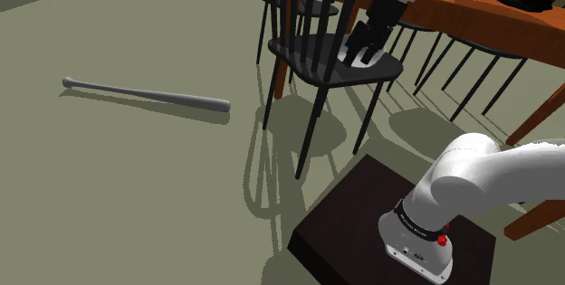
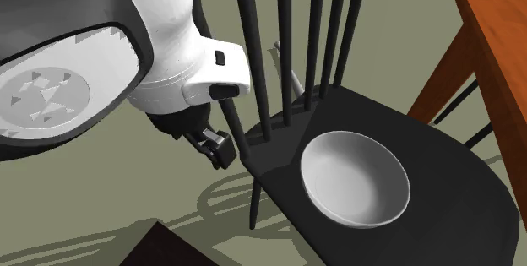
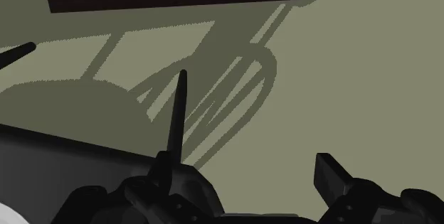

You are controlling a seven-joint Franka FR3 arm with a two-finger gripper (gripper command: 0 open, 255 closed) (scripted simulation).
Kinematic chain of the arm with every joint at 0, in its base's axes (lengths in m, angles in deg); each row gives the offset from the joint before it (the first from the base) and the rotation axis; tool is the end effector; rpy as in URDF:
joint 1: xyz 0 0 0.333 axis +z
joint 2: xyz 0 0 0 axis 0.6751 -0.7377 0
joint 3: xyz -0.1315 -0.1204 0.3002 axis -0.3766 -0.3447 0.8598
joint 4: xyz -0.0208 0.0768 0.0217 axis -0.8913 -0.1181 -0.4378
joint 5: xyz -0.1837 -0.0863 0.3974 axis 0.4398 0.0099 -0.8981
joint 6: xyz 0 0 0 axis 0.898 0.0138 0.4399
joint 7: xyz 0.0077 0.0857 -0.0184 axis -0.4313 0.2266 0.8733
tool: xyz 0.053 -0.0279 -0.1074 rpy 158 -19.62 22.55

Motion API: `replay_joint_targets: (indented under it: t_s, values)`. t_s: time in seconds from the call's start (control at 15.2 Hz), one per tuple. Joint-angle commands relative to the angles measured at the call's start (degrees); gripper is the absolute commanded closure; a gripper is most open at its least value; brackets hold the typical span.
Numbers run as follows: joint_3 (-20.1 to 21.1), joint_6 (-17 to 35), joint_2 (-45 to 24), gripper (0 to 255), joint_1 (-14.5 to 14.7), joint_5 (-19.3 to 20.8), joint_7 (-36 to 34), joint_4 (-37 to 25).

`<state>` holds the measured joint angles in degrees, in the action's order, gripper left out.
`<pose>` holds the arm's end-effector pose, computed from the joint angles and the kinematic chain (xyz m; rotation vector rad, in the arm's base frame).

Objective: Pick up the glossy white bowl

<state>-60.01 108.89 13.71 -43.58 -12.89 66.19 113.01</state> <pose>0.3527 -0.0011 0.6248 -3.0001 0.1291 -0.1786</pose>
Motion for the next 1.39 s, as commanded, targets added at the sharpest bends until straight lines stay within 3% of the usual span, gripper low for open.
replay_joint_targets:
  t_s: [0.0, 0.53, 1.06, 1.32]
  values:
    - [0.0, 0.0, 0.0, 0, 0.0, 0.0, 0.0, 0.0]
    - [-7.8, 2.2, -12.3, 0, -1.4, 3.2, 9.6, -10.3]
    - [-14.5, 2.0, -25.8, 0, -2.2, 2.5, 18.8, -24.0]
    - [-14.4, 5.1, -25.2, 0, -2.3, 2.6, 19.1, -20.3]
